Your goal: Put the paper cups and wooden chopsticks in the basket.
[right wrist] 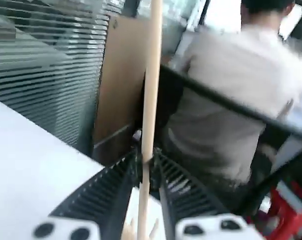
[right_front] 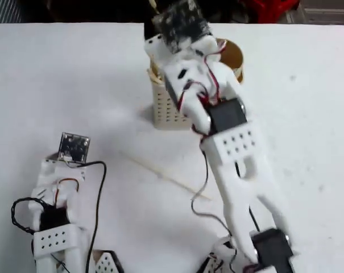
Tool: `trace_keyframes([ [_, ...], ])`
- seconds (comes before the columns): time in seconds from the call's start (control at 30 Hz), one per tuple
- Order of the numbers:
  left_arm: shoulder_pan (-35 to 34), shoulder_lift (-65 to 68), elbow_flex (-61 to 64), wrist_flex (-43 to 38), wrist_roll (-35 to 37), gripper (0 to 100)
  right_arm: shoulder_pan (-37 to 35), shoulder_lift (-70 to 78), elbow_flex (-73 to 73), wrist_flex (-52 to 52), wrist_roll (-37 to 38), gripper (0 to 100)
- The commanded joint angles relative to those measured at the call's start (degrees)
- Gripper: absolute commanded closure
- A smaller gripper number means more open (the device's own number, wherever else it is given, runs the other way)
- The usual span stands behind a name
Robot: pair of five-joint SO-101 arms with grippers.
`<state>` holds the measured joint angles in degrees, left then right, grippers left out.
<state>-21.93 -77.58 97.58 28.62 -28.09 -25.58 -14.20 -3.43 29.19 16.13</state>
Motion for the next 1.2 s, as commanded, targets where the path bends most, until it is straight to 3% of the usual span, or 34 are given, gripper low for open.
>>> trace_keyframes([
  [0.0,0.75,-0.48,-0.26,-1.05,0.35,91,3.47,1.45,-5.36,1.54,-4.22,98.0],
  [0.23,0.75,-0.48,-0.26,-1.05,0.35,91,5.67,1.71,-5.63,4.53,-4.75,97.8],
  [0.43,0.75,-0.48,-0.26,-1.05,0.35,91,5.32,1.89,-5.63,8.75,-4.92,88.2],
  [0.7,0.75,-0.48,-0.26,-1.05,0.35,91,5.14,0.84,-5.63,14.29,-4.4,88.3],
  [0.87,0.75,-0.48,-0.26,-1.05,0.35,91,1.45,-4.26,-5.54,32.31,-4.31,88.3],
  [1.03,0.75,-0.48,-0.26,-1.05,0.35,91,-7.43,-8.13,-5.36,53.05,-3.6,88.3],
  [1.17,0.75,-0.48,-0.26,-1.05,0.35,91,-14.99,-8.22,3.69,59.47,6.51,88.3],
])
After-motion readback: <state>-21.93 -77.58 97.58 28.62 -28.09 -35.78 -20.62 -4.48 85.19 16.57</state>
